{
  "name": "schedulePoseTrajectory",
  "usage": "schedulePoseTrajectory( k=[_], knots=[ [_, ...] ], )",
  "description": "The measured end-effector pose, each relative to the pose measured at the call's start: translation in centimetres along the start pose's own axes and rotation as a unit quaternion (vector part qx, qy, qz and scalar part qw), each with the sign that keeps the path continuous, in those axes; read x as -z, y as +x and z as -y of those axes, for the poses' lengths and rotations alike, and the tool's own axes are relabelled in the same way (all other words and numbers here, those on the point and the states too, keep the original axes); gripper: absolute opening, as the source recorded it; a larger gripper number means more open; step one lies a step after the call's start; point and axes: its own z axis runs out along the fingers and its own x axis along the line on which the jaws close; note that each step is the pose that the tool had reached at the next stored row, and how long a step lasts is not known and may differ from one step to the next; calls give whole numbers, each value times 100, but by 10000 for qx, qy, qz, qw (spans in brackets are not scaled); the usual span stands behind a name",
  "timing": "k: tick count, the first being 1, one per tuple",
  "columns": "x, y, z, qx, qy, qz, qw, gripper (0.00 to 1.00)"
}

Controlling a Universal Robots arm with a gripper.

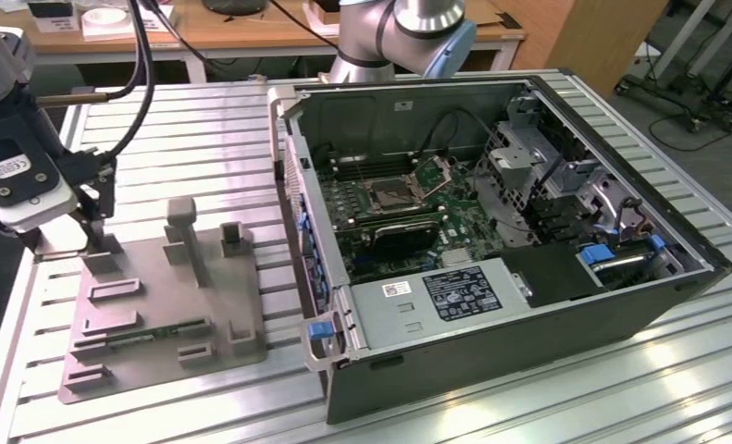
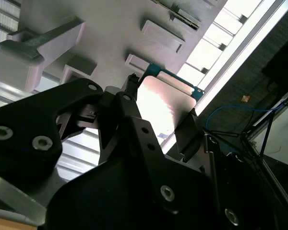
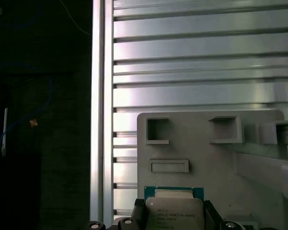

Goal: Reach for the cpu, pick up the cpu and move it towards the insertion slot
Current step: 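Pick up the cpu and move it towards the insertion slot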

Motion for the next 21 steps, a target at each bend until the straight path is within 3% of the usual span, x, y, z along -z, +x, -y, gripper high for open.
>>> schedulePoseTrajectory(
  k=[21],
  knots=[
    [181, 1, -13, 0, 0, 0, 10000, 55]
  ],
)
